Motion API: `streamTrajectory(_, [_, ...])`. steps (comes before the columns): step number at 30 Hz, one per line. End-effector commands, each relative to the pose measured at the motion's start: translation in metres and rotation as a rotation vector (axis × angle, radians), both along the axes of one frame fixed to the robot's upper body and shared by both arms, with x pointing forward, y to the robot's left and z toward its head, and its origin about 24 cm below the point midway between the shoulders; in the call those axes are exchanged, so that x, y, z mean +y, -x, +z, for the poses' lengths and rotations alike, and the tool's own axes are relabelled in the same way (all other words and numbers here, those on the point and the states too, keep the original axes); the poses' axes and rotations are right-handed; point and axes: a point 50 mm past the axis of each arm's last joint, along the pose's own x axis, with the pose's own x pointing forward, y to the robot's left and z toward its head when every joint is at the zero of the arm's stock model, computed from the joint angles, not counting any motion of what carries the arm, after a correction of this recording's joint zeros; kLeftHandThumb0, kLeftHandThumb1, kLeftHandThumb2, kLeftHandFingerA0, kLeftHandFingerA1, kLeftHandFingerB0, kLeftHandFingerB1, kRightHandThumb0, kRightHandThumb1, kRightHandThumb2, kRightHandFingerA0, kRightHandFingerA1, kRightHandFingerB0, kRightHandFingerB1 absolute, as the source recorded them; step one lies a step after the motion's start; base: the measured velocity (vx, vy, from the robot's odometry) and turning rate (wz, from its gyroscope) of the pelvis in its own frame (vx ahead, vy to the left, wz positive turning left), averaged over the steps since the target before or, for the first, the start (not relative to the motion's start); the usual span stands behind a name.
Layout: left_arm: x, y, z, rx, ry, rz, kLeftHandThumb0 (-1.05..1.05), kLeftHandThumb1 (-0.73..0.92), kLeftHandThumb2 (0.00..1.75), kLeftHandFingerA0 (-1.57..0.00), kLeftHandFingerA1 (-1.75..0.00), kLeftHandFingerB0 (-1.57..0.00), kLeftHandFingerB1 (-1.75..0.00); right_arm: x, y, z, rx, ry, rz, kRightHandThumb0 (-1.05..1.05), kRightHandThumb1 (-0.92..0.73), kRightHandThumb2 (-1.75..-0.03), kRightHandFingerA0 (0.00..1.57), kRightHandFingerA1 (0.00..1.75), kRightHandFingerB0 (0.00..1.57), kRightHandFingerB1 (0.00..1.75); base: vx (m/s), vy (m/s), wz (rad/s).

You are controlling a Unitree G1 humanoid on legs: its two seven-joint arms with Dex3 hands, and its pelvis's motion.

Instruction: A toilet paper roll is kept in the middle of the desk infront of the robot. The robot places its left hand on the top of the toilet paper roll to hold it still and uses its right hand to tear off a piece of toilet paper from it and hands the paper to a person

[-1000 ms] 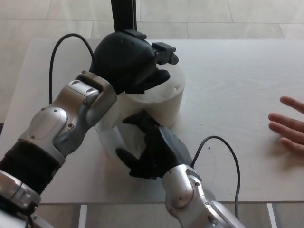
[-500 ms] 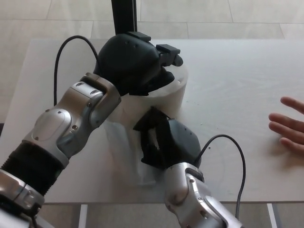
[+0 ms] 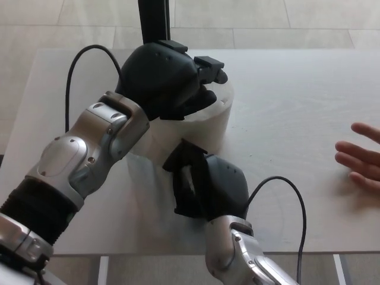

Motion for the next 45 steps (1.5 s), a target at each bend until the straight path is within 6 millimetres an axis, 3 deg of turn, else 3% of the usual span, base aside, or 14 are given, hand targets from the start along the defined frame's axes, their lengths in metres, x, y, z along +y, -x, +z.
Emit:
streamTrajectory(1, [0.006, 0.0, -0.003, -0.008, -0.006, 0.003, -0.51, 0.85, 0.65, -0.61, -0.51, -0.61, -0.47, 0.018, 0.017, -0.01, 0.251, -0.026, 0.186, -0.61, -0.72, -1.15, 0.15, 0.69, 0.0, 0.54, 0.0, 0.0, 0.0])
streamTrajectory(4, [0.004, 0.0, -0.003, -0.028, 0.005, -0.007, -0.51, 0.85, 0.66, -0.6, -0.52, -0.61, -0.46, 0.024, 0.02, -0.009, 0.305, 0.012, 0.276, -0.79, -0.9, -0.68, 0.0, 0.75, 0.0, 0.49, 0.0, 0.0, 0.0])
streamTrajectory(8, [0.003, 0.0, 0.001, -0.02, -0.019, -0.012, -0.5, 0.85, 0.66, -0.59, -0.51, -0.58, -0.46, 0.03, 0.024, -0.005, 0.328, 0.08, 0.34, -1.04, -0.71, -1.18, 0.0, 0.5, 0.0, 0.38, 0.0, 0.0, 0.0])
streamTrajectory(19, [0.004, 0.001, 0.002, -0.015, -0.002, -0.018, -0.45, 0.83, 0.66, -0.59, -0.52, -0.61, -0.48, 0.042, 0.034, 0.001, 0.344, 0.104, 0.372, -0.97, -0.64, -1.14, 0.0, 0.53, 0.0, 0.43, 0.0, 0.0, 0.0])
streamTrajectory(20, [0.004, 0.001, 0.002, -0.018, -0.006, -0.019, -0.45, 0.84, 0.66, -0.6, -0.52, -0.62, -0.47, 0.042, 0.035, -0.001, 0.351, 0.126, 0.37, -0.93, -0.79, -0.72, 0.0, 0.24, 0.0, 0.14, 0.0, 0.0, 0.0])
streamTrajectory(29, [0.003, 0.0, 0.002, -0.026, -0.021, -0.018, -0.46, 0.84, 0.67, -0.6, -0.52, -0.6, -0.47, 0.047, 0.029, -0.007, 0.326, 0.196, 0.351, -0.92, -0.62, -1.14, 0.0, 0.57, 0.0, 0.49, 0.0, 0.0, 0.0])
streamTrajectory(30, [0.003, 0.0, 0.002, -0.025, -0.02, -0.017, -0.46, 0.85, 0.66, -0.59, -0.52, -0.61, -0.47, 0.049, 0.028, -0.007, 0.327, 0.208, 0.344, -0.86, -0.81, -0.65, 0.0, 0.74, 0.0, 0.64, 0.0, 0.0, 0.0])
streamTrajectory(31, [0.003, -0.001, 0.001, -0.026, -0.015, -0.017, -0.45, 0.84, 0.66, -0.6, -0.52, -0.62, -0.48, 0.052, 0.028, -0.006, 0.309, 0.218, 0.319, -0.8, -0.78, -0.65, 0.44, 1.75, 0.29, 1.51, 0.0, 0.0, 0.0])
streamTrajectory(32, [0.002, -0.001, 0.001, -0.029, -0.007, -0.021, -0.45, 0.85, 0.66, -0.61, -0.52, -0.63, -0.48, 0.053, 0.028, -0.006, 0.27, 0.205, 0.283, -0.69, -0.49, -1.1, 1.39, 1.55, 0.9, 1.28, 0.0, 0.0, 0.0])
streamTrajectory(33, [0.001, -0.001, 0.001, -0.024, -0.003, -0.022, -0.46, 0.84, 0.66, -0.61, -0.51, -0.62, -0.47, 0.053, 0.028, -0.006, 0.237, 0.198, 0.236, -0.49, -0.53, -1.18, 1.51, 1.62, 0.8, 1.24, 0.0, 0.0, 0.0])
streamTrajectory(38, [-0.001, 0.0, 0.001, -0.024, -0.002, -0.03, -0.46, 0.85, 0.66, -0.6, -0.52, -0.62, -0.48, 0.044, 0.025, -0.01, 0.096, 0.139, 0.125, -0.34, -0.73, -1.15, 1.43, 1.75, 0.45, 1.14, 0.0, 0.0, 0.0])
streamTrajectory(39, [0.0, 0.0, 0.0, -0.03, -0.007, -0.03, -0.46, 0.84, 0.66, -0.61, -0.52, -0.62, -0.48, 0.042, 0.024, -0.011, 0.098, 0.119, 0.096, -0.4, -0.81, -0.94, 1.33, 1.75, 0.27, 1.75, 0.0, 0.0, 0.0])
streamTrajectory(41, [0.003, 0.0, 0.0, -0.025, -0.019, -0.02, -0.46, 0.85, 0.66, -0.6, -0.51, -0.61, -0.47, 0.037, 0.017, -0.012, 0.07, 0.091, 0.055, -0.37, -0.67, -1.14, 1.44, 1.75, 0.9, 1.43, 0.0, 0.0, 0.0])
streamTrajectory(45, [0.004, -0.001, 0.0, -0.006, 0.003, -0.013, -0.46, 0.83, 0.65, -0.6, -0.51, -0.61, -0.47, 0.036, 0.014, -0.008, 0.048, 0.002, 0.012, -0.48, -0.88, -0.98, 1.34, 1.75, 0.69, 1.75, 0.0, 0.0, 0.0])
